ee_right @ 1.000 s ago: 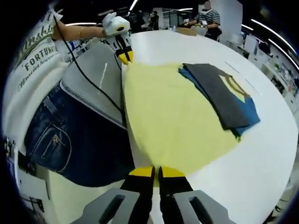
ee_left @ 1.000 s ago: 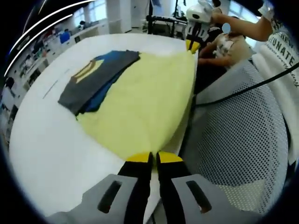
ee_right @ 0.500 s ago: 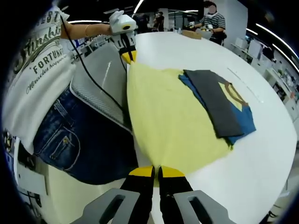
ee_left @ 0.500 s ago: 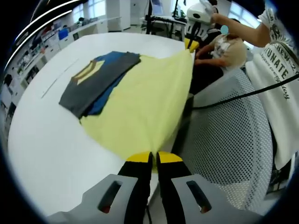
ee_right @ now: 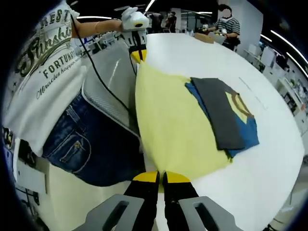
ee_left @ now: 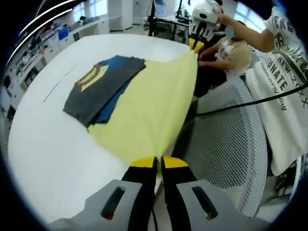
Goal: Fold the garment on the visible template until the final outline fits inside the template.
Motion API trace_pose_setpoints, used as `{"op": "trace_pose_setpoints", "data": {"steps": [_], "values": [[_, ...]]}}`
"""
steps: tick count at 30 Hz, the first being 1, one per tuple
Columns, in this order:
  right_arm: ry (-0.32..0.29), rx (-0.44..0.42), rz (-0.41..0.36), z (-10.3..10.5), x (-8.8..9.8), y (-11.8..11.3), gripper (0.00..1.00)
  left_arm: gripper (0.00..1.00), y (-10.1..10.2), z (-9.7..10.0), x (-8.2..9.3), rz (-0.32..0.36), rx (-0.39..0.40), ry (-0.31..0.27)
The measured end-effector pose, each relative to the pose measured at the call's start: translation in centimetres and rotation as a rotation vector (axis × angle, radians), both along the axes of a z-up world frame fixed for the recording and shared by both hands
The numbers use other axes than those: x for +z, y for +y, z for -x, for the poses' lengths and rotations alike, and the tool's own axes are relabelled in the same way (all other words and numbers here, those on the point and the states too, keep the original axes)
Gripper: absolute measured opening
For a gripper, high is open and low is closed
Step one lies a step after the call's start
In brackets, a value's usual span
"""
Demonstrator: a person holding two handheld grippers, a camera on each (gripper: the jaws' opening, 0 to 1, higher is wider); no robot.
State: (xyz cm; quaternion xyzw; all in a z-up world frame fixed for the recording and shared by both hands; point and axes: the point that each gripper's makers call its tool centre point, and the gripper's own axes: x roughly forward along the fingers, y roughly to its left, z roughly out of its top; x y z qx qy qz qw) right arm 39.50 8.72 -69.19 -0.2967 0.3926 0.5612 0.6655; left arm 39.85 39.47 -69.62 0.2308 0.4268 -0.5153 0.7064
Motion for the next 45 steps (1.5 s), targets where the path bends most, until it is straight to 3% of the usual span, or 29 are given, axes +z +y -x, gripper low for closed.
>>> {"op": "trace_pose_setpoints", "data": {"steps": [9, 16, 32, 45], "values": [[-0.022, 0.025, 0.021, -0.1, 1.3, 0.2, 0.0, 0.02, -0.1, -0.5, 2.0, -0.004, -0.01, 0.006], [-0.113, 0.023, 0.036, -2.1, 2.5, 0.3, 0.0, 0.02, -0.4, -1.4, 3.0, -0.008, -0.007, -0.024], [-0.252, -0.01, 0.063, -6.9, 3.7, 0.0, 0.0, 0.01, -0.8, -7.2, 5.6, -0.001, 0.027, -0.173], [-0.349, -0.048, 0.064, -11.1, 4.1, -0.1, 0.0, 0.01, -0.8, -10.7, 5.9, -0.013, 0.042, -0.224]]}}
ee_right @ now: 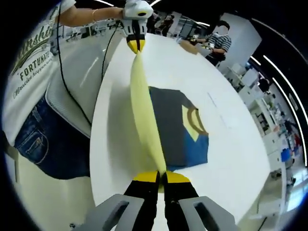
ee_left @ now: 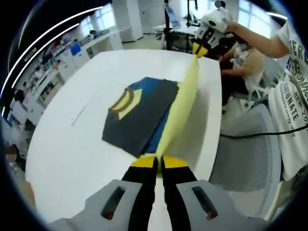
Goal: Fold the garment on the visible template until the final outline fits inside the template.
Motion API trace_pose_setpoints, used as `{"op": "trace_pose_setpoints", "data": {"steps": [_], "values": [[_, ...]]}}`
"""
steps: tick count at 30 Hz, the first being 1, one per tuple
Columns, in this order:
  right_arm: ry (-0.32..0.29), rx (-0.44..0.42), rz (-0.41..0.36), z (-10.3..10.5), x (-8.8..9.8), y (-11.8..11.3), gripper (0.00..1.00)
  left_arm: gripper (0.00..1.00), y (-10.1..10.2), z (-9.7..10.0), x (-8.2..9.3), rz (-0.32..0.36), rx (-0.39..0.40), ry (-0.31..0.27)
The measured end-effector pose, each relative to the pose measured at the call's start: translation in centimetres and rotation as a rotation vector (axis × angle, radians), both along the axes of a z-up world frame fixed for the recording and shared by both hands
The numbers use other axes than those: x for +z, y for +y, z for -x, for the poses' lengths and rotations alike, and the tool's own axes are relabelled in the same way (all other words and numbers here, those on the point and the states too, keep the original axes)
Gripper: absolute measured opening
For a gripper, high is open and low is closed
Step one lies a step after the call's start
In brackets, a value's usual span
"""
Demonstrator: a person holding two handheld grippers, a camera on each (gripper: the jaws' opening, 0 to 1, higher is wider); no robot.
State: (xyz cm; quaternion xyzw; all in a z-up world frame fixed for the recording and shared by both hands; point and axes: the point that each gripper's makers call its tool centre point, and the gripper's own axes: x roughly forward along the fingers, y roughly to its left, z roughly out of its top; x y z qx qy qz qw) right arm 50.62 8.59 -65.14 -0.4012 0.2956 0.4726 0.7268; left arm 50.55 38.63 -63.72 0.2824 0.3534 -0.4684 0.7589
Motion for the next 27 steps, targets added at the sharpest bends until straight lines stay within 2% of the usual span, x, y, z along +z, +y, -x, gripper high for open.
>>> {"op": "trace_pose_setpoints", "data": {"steps": [6, 12, 23, 27], "values": [[-0.034, -0.018, 0.008, -2.1, 0.1, -0.1, 0.0, 0.01, 0.0, -2.0, 0.2, -0.016, 0.0, -0.036], [-0.083, -0.041, 0.014, -4.7, 0.2, -0.1, 0.0, 0.01, 0.3, -4.7, 0.2, -0.016, 0.036, -0.08], [-0.118, -0.071, 0.022, -7.9, -0.1, -0.1, 0.0, 0.01, 0.4, -7.5, -0.4, -0.011, 0.094, -0.112], [-0.131, -0.086, 0.02, -9.5, -0.3, 0.0, 0.0, 0.01, 0.5, -9.3, -0.7, -0.029, 0.12, -0.148]]}}
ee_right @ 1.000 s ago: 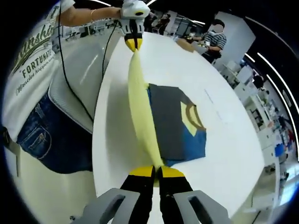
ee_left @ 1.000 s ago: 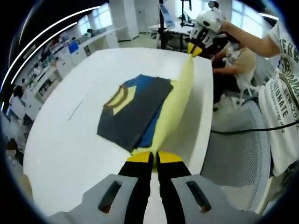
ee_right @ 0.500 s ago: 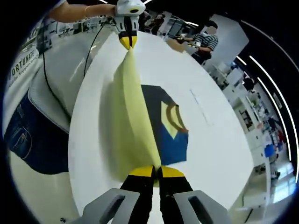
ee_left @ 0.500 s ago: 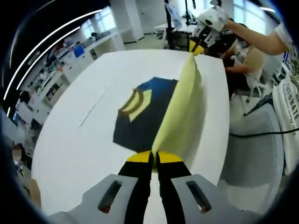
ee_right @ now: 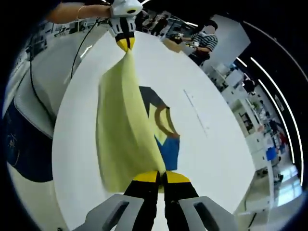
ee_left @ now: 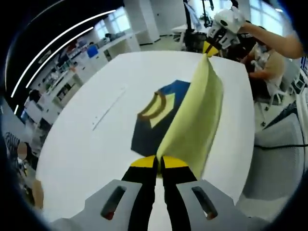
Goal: Fold the garment on the visible template until the final outline fits inside the template.
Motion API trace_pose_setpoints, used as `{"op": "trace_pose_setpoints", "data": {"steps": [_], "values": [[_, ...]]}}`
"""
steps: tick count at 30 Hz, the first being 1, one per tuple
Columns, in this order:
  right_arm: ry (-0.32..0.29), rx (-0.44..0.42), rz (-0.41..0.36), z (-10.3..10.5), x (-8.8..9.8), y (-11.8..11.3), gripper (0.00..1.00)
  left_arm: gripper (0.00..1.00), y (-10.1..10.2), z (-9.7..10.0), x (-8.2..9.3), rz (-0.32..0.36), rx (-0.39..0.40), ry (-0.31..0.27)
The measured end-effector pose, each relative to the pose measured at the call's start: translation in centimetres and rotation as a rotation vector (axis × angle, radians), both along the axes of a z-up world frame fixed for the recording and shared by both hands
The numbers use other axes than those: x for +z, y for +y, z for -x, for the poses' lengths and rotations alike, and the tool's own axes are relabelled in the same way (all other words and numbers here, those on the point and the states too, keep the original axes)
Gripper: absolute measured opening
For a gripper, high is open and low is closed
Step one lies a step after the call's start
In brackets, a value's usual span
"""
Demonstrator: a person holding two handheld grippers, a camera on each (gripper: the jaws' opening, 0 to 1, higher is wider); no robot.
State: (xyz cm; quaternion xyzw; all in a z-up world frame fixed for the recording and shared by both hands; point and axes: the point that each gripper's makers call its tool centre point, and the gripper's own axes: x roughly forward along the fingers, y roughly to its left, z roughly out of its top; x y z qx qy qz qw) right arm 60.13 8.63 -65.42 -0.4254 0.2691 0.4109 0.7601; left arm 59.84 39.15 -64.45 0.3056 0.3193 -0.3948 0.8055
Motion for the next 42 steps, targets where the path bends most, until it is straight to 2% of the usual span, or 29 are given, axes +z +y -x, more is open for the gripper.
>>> {"op": "trace_pose_setpoints", "data": {"steps": [5, 10, 20, 28, 34, 40, 42], "values": [[-0.015, -0.03, 0.018, -2.0, -0.8, -0.3, 0.0, 0.01, -0.3, -2.2, -0.3, -0.008, 0.018, -0.03], [-0.025, -0.056, 0.004, -3.6, -1.0, -0.4, 0.0, 0.01, -0.3, -4.0, -1.0, -0.03, 0.03, -0.042], [-0.06, -0.124, -0.003, -7.1, -2.1, -0.3, 0.0, 0.01, -0.1, -7.6, -2.0, 0.0, 0.104, -0.065], [-0.019, -0.168, 0.005, -9.1, -5.3, -0.5, 0.0, 0.01, -0.2, -9.5, -4.9, 0.009, 0.139, -0.021], [0.028, -0.2, -0.013, -9.9, -7.8, -0.6, 0.0, 0.02, -0.2, -10.6, -7.5, -0.03, 0.132, 0.018], [0.087, -0.203, -0.019, -10.5, -9.8, -0.9, 0.0, 0.02, -0.3, -11.6, -9.7, -0.025, 0.145, 0.047], [0.108, -0.194, -0.018, -10.6, -10.6, -0.9, 0.0, 0.02, -0.3, -11.6, -10.6, 0.011, 0.184, 0.083]]}}
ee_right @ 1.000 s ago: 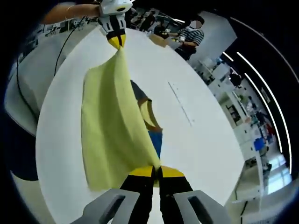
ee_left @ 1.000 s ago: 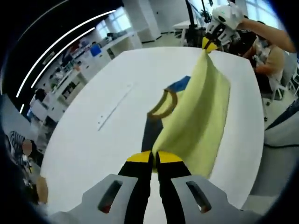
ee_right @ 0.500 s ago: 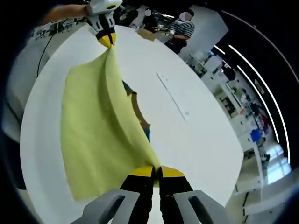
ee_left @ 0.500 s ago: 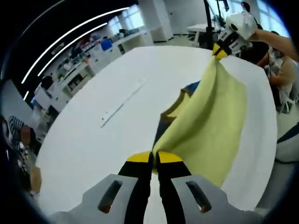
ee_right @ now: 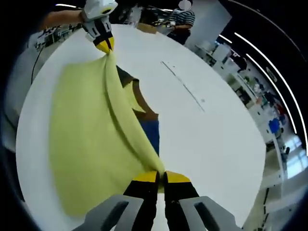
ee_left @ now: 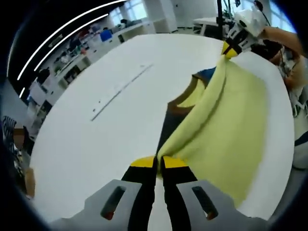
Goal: Fold the garment on the visible template until the final outline fits inside the template.
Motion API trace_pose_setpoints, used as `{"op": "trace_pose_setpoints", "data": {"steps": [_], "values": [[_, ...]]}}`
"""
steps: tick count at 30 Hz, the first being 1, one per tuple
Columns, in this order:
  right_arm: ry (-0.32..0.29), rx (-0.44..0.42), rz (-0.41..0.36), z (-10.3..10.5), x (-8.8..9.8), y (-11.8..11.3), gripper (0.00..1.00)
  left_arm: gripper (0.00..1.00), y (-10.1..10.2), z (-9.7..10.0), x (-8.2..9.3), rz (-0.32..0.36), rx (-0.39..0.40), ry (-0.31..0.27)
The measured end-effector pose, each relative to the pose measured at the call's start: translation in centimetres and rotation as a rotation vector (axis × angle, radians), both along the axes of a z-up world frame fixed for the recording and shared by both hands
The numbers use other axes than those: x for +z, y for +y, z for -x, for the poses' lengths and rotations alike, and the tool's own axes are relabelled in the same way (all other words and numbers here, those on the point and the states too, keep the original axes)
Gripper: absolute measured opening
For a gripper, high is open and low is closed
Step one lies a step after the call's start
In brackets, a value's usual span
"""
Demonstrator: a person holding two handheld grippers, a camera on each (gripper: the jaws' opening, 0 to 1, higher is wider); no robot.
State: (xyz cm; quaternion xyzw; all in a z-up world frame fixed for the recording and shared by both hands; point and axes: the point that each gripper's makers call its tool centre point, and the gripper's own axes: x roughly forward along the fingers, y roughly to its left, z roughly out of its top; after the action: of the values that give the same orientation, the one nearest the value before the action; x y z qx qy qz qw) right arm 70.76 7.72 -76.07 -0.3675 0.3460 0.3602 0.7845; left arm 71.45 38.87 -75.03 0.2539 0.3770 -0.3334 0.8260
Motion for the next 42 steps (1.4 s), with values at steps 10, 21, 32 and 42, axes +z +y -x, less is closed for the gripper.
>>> {"op": "trace_pose_setpoints", "data": {"steps": [10, 21, 32, 42], "values": [[0.062, -0.023, -0.03, -0.3, -2.1, -0.4, 0.03, 0.03, 1.2, -0.4, -2.3, 0.02, 0.044, 0.036], [0.057, -0.074, -0.111, 0.2, -1.0, -0.3, 0.14, 0.09, 1.4, 0.2, -2.2, 0.024, 0.008, -0.001], [0.011, -0.053, -0.051, 0.4, -1.7, -1.0, 0.11, 0.15, 1.1, 0.9, -2.2, -0.028, -0.118, -0.065], [-0.014, -0.08, -0.092, 0.2, -1.0, -1.2, 0.0, 0.01, 1.5, -0.2, -1.3, 0.011, -0.043, -0.153]]}}
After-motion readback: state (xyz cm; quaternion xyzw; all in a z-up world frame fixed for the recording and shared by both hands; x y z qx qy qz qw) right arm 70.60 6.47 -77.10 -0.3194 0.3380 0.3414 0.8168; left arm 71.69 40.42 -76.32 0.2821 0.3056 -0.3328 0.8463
